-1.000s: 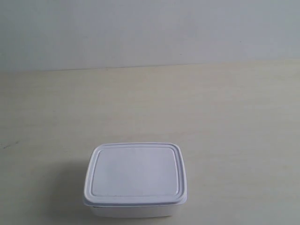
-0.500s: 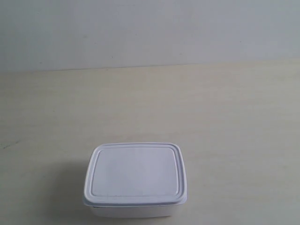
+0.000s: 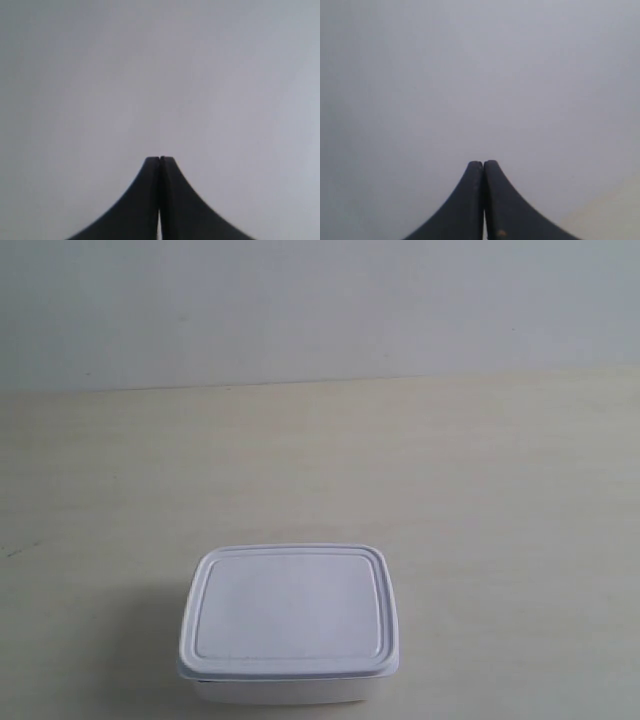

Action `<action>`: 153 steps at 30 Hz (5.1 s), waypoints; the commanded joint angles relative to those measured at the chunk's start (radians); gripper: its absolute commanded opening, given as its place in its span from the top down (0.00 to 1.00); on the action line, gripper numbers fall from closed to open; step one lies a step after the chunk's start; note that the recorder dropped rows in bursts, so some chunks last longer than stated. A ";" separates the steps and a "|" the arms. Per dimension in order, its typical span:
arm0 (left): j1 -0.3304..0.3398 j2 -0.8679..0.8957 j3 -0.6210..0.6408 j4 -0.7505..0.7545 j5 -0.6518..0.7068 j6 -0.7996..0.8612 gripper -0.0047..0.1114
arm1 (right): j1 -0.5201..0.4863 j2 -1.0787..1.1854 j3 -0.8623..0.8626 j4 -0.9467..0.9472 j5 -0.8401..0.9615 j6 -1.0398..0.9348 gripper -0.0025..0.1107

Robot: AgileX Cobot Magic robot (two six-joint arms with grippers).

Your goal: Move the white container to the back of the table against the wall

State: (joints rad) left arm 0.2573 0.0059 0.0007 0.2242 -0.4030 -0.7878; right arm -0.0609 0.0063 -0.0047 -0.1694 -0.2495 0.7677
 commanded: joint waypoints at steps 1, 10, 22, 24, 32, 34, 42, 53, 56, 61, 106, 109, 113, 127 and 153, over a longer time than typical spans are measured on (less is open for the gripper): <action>0.000 -0.006 -0.001 0.002 -0.140 -0.015 0.96 | -0.003 -0.006 0.005 0.008 -0.050 0.135 0.98; 0.000 -0.006 -0.001 0.083 -0.175 -0.233 0.96 | 0.043 -0.001 0.005 -0.388 -0.325 0.304 0.98; 0.000 0.050 -0.226 1.007 -0.286 -1.034 0.96 | 0.043 0.308 -0.357 -1.327 -0.486 1.078 0.98; 0.002 0.098 -0.258 1.070 -0.323 -1.098 0.96 | 0.043 0.380 -0.400 -1.348 -0.551 1.100 0.98; 0.002 0.261 -0.296 1.160 -0.314 -1.148 0.96 | 0.043 0.569 -0.454 -1.370 -0.548 1.118 0.98; 0.002 0.300 -0.311 1.164 -0.286 -1.144 0.96 | 0.043 0.603 -0.454 -1.339 -0.520 1.114 0.98; 0.002 0.484 -0.464 1.164 -0.244 -1.131 0.96 | 0.069 0.736 -0.586 -1.377 -0.477 1.160 0.98; -0.014 0.731 -0.604 1.417 -0.178 -1.287 0.96 | 0.248 0.915 -0.740 -1.575 -0.367 1.301 0.98; -0.076 0.778 -0.604 1.489 -0.178 -1.333 0.96 | 0.312 0.967 -0.740 -1.575 -0.364 1.278 0.98; -0.284 0.795 -0.581 1.520 -0.159 -1.336 0.96 | 0.442 1.033 -0.740 -1.575 -0.369 1.227 0.98; -0.978 1.202 -0.237 1.475 0.258 -1.332 0.96 | 0.793 1.318 -0.290 -1.531 -0.060 1.280 0.98; -0.978 1.211 -0.237 1.473 0.276 -1.332 0.96 | 0.793 1.345 -0.292 -1.447 -0.052 1.200 0.98; -0.978 1.229 -0.277 1.468 0.277 -1.332 0.96 | 0.793 1.347 -0.294 -1.390 -0.050 1.165 0.98; -0.978 1.384 -0.353 1.470 0.283 -1.308 0.96 | 0.793 1.448 -0.384 -1.425 -0.033 1.161 0.98; -0.978 1.504 -0.458 1.468 0.342 -1.305 0.96 | 0.793 1.589 -0.491 -1.468 0.017 1.167 0.98</action>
State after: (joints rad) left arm -0.7150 1.4937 -0.4442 1.6994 -0.0788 -2.0980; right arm 0.7310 1.5929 -0.4890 -1.6298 -0.2452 1.9387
